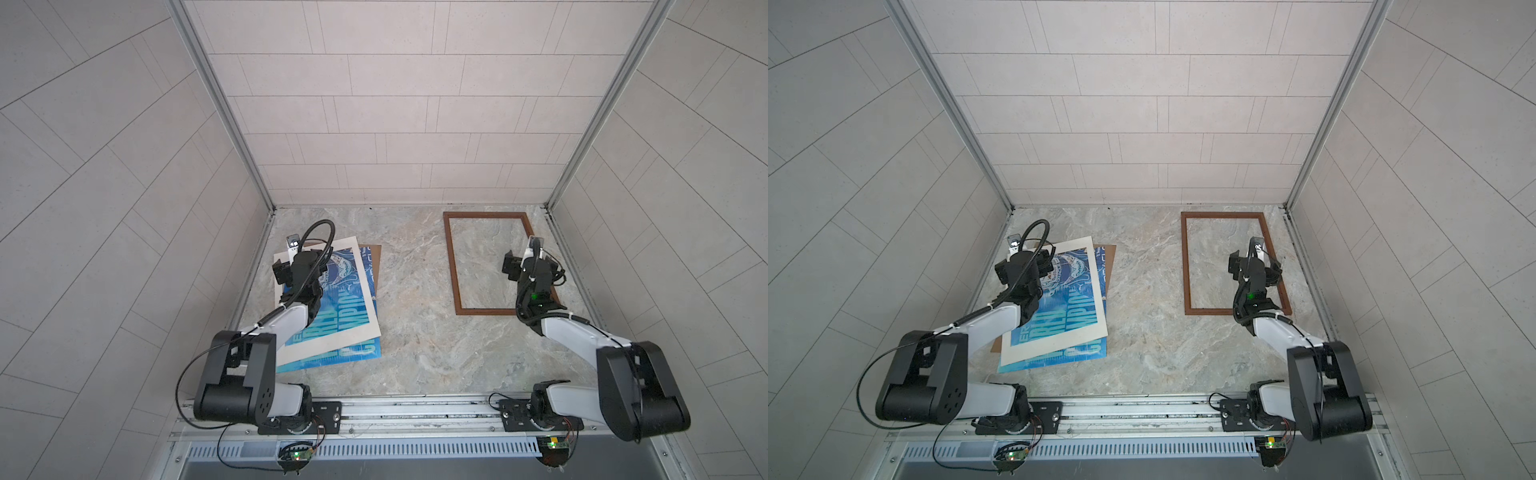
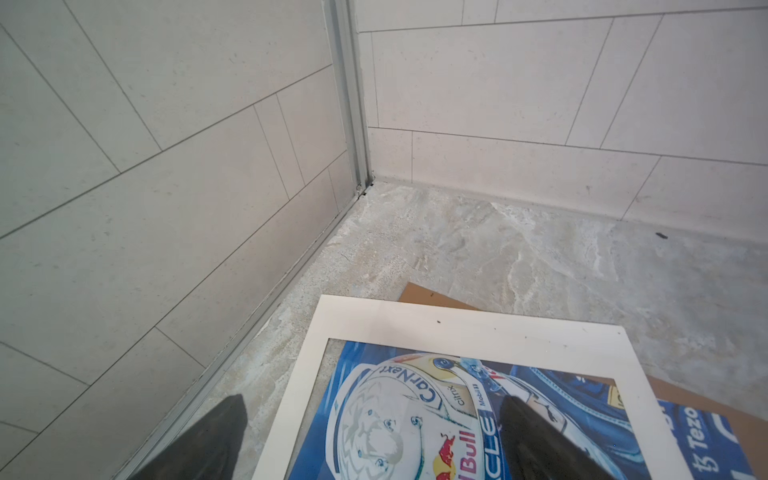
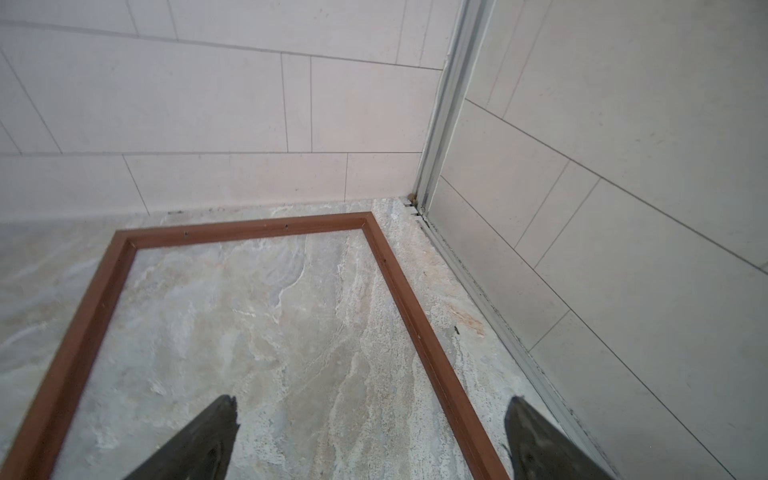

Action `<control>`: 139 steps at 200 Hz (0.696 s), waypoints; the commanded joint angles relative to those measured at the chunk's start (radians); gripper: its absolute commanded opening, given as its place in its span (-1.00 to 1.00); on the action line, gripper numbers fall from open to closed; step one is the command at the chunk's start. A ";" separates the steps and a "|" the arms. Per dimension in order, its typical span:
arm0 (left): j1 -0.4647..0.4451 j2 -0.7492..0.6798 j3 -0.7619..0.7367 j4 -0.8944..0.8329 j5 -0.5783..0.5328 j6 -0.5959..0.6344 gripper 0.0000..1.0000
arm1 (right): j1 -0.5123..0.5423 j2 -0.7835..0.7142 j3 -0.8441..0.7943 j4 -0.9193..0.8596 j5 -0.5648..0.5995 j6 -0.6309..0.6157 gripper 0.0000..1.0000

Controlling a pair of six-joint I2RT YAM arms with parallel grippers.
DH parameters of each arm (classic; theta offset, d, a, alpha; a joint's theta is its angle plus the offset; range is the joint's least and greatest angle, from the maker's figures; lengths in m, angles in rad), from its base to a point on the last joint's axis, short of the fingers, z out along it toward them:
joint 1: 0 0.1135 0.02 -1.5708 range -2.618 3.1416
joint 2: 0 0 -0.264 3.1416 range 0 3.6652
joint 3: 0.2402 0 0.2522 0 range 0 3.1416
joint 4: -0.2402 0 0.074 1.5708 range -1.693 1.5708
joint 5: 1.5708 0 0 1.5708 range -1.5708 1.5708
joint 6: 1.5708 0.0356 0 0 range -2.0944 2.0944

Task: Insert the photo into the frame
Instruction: 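Move the right gripper over the brown frame while the left gripper moves over the poster, then lower the right gripper onto the frame's nearest side and close it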

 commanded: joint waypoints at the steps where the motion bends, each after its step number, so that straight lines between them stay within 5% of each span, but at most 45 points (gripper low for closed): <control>1: -0.015 -0.047 0.113 -0.359 -0.091 -0.113 1.00 | 0.001 -0.141 0.130 -0.439 -0.047 0.123 0.82; 16: -0.020 -0.061 0.233 -0.642 -0.115 -0.255 1.00 | 0.016 -0.202 0.188 -0.592 -0.174 0.150 0.69; 39: -0.044 -0.055 0.373 -0.912 0.085 -0.301 0.91 | 0.075 -0.188 0.327 -0.864 -0.301 0.159 0.64; 67: -0.144 -0.028 0.498 -1.192 0.039 -0.360 0.90 | 0.166 -0.099 0.419 -1.059 -0.454 0.182 0.59; 99: -0.223 -0.049 0.474 -1.246 0.283 -0.366 0.83 | 0.303 -0.024 0.393 -1.064 -0.432 0.197 0.66; 139: -0.381 -0.063 0.392 -1.221 0.325 -0.404 0.81 | 0.319 0.186 0.462 -1.088 -0.466 0.210 0.58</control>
